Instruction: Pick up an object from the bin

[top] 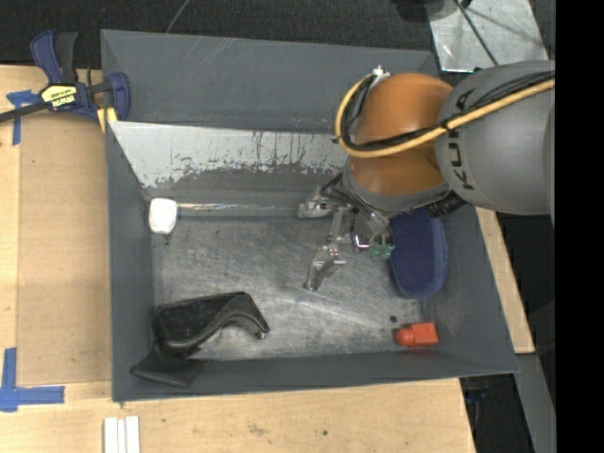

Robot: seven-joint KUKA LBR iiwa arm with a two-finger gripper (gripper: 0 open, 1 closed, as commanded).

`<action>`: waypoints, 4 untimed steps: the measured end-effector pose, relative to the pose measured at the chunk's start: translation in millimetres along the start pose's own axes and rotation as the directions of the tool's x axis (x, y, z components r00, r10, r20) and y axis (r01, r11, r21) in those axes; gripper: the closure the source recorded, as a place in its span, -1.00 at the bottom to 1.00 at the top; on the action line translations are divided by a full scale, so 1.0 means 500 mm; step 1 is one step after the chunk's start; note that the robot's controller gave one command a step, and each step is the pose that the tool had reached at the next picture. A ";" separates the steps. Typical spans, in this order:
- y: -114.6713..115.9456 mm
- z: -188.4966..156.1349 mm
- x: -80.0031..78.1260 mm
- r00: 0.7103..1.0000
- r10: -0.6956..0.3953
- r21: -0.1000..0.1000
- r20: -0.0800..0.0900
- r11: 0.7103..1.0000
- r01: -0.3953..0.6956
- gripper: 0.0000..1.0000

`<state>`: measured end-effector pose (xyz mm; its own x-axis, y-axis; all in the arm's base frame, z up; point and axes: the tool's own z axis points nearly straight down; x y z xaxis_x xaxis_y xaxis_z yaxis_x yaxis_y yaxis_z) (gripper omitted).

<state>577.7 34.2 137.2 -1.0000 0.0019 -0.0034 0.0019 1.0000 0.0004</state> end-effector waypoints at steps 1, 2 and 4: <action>0.041 0.055 -0.084 1.000 -0.026 -0.001 0.003 1.000 0.026 -1.00; 0.002 0.113 -0.096 1.000 0.010 -0.001 -0.003 1.000 -0.010 -1.00; 0.005 -0.151 -0.093 0.999 -0.045 0.001 0.010 0.999 0.045 1.00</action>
Offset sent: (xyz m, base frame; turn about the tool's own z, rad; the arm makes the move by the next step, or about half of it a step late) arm 0.0398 0.0202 -0.0265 -0.0235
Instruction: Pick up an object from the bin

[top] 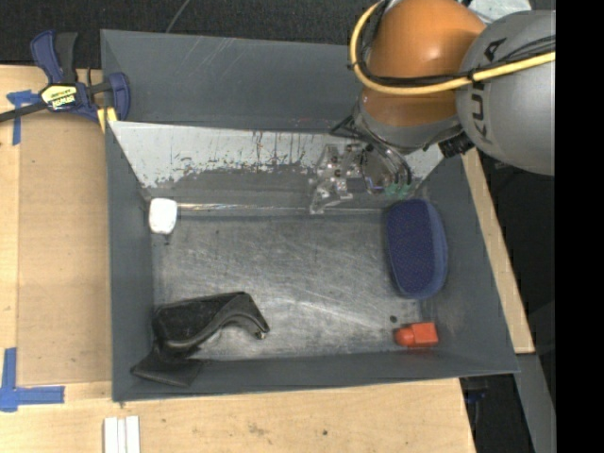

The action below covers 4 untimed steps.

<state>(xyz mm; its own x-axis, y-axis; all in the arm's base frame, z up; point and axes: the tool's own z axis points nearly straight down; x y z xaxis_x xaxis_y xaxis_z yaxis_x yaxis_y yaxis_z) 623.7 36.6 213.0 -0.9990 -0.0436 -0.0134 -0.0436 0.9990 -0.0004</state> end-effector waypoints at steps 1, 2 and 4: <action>-0.050 0.155 0.089 0.994 -0.112 -0.002 -0.018 0.994 0.112 1.00; 0.080 0.053 0.059 0.998 0.065 -0.003 -0.005 0.998 -0.065 1.00; 0.001 0.110 0.107 0.989 0.144 0.003 -0.018 0.990 -0.144 1.00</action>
Offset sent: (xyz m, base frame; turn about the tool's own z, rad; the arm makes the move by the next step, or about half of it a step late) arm -0.0408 -0.0250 -0.0747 -0.1139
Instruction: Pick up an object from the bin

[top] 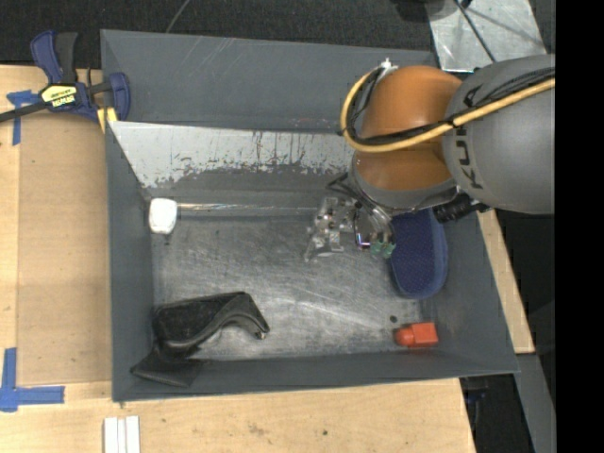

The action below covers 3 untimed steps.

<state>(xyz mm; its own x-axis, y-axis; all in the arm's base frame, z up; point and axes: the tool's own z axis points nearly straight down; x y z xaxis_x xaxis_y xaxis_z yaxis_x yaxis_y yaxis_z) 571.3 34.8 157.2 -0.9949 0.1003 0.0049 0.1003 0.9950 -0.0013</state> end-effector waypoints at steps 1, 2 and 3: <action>0.037 -0.460 -0.094 0.998 -0.055 -0.002 0.019 0.998 0.055 1.00; -0.036 -0.353 -0.093 0.997 -0.074 0.000 0.004 0.997 0.074 1.00; 0.041 -0.088 -0.018 0.946 -0.324 -0.001 0.002 0.946 0.324 1.00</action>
Offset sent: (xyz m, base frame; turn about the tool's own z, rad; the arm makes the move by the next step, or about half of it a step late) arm 0.0477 0.0145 0.2233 -0.0562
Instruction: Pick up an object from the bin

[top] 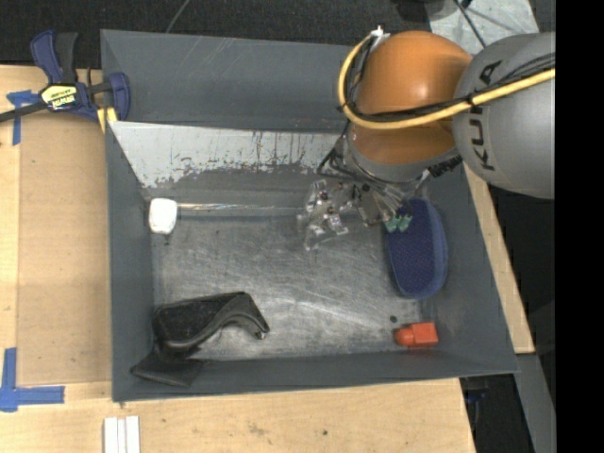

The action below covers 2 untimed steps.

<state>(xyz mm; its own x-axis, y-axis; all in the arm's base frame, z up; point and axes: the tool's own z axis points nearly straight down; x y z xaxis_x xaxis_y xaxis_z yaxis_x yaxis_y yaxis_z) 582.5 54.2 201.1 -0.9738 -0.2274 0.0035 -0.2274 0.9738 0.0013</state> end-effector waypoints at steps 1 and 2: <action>-0.002 -0.007 -0.003 1.000 0.002 0.002 0.007 1.000 -0.002 -1.00; 0.088 0.153 -0.021 0.999 0.051 -0.001 -0.001 0.999 -0.051 -1.00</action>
Offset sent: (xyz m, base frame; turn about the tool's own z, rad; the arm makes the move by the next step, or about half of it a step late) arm 0.0000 0.0000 0.0000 0.0000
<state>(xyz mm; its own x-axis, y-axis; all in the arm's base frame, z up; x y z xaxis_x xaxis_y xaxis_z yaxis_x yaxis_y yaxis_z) 582.5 99.4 124.8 -0.9842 -0.1772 0.0044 -0.1772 0.9842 0.0021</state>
